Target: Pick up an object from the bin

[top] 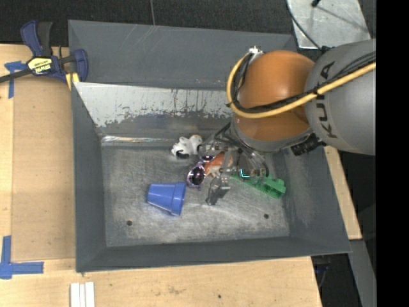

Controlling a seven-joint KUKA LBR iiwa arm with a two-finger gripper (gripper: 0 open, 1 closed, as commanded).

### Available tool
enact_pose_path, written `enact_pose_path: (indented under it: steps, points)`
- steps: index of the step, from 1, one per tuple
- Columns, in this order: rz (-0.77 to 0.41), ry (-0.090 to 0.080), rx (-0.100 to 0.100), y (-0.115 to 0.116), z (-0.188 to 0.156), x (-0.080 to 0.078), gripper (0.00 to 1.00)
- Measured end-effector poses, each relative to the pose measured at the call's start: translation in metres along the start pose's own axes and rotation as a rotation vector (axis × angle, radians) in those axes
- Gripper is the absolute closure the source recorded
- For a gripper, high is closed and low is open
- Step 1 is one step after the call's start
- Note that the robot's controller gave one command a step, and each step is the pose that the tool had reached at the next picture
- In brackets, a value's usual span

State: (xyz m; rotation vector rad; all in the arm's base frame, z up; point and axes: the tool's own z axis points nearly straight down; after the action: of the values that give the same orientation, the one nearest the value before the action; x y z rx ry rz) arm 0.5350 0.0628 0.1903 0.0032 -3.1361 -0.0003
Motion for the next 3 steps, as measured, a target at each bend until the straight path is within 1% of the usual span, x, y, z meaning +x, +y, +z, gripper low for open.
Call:
enact_pose_path:
  steps: [1,2,3]
  points:
    - [0.002,-0.009,-0.001,0.000,-0.005,-0.002,0.00]
    - [-0.028,-0.013,0.000,-0.026,0.072,-0.032,0.00]
    - [-0.139,-0.025,0.007,-0.079,0.111,-0.083,0.00]
